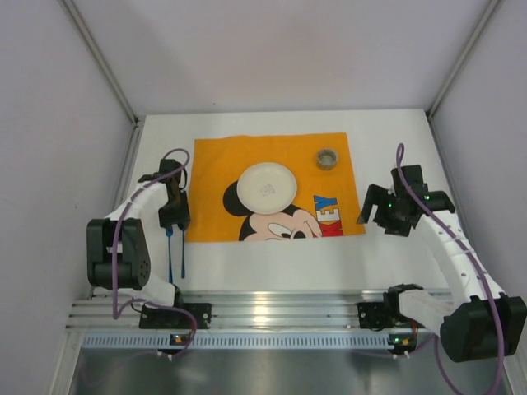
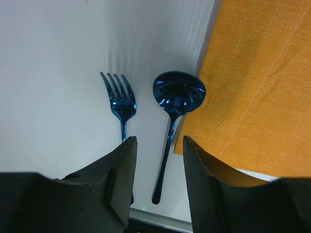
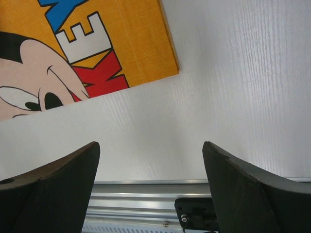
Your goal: Set the dinner table for one person
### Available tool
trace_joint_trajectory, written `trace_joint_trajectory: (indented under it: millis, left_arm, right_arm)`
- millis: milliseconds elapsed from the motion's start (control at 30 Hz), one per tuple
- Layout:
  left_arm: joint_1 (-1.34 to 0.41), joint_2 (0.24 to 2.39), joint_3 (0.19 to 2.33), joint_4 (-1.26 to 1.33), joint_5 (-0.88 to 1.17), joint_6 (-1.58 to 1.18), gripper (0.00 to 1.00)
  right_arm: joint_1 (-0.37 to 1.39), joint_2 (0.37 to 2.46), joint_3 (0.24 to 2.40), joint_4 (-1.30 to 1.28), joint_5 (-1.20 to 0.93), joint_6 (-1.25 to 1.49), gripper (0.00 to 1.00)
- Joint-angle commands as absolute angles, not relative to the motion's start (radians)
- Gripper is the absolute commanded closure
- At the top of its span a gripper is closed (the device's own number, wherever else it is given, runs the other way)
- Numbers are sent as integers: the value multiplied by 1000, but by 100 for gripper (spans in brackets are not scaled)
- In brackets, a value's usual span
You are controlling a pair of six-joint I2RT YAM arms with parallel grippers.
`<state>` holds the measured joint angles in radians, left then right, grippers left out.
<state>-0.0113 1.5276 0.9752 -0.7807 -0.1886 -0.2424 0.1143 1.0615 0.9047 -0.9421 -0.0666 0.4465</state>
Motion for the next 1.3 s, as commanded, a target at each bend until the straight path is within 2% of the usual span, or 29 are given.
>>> trace_joint_trajectory:
  millis: [0,167,267,433,900,1267]
  left_arm:
    - [-8,1569,1014,-749,-124,-207,52]
    - [-8,1588,1037,-713,-64,-212,44]
    - [-8,1606,1054,-716,-67,-215,31]
    - [-8,1638,1048,-716,-132,-206,23]
    - [-8,1750,1077,-663,-181,-206,27]
    - [32,1695,1026,-652,-193,-203,42]
  right_arm:
    - [107,1055,936,-907,-74,436,13]
    - [107,1051,928,-904,-64,437,13]
    - [107,1046,923,-904,-63,445,13]
    - [107,1043,923,-902,-61,459,13]
    - [107,1057,960,-937,-44,433,13]
    - [109,1083,1005,-960,-32,417,13]
